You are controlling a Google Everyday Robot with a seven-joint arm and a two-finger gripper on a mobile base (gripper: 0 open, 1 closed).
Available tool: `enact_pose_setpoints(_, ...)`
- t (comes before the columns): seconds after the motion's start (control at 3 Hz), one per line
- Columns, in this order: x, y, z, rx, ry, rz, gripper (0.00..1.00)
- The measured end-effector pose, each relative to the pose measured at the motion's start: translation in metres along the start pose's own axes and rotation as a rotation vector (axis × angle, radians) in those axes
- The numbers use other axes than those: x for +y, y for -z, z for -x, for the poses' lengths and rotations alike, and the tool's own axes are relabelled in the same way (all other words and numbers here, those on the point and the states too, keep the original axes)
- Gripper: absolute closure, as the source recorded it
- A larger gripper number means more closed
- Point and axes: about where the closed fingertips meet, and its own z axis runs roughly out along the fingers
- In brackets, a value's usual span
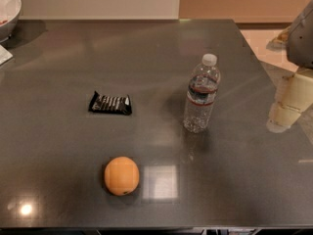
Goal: Move rxbar chocolate near water bottle
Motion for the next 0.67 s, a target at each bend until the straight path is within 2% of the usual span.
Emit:
enact_pose_setpoints(0.33, 0.0, 0.0, 0.0, 0.0, 0.0, 0.0, 0.0)
enact_pose_setpoints(0.67, -0.0091, -0.0034, 0.0091, -0.008, 0.016, 0.025, 0.0)
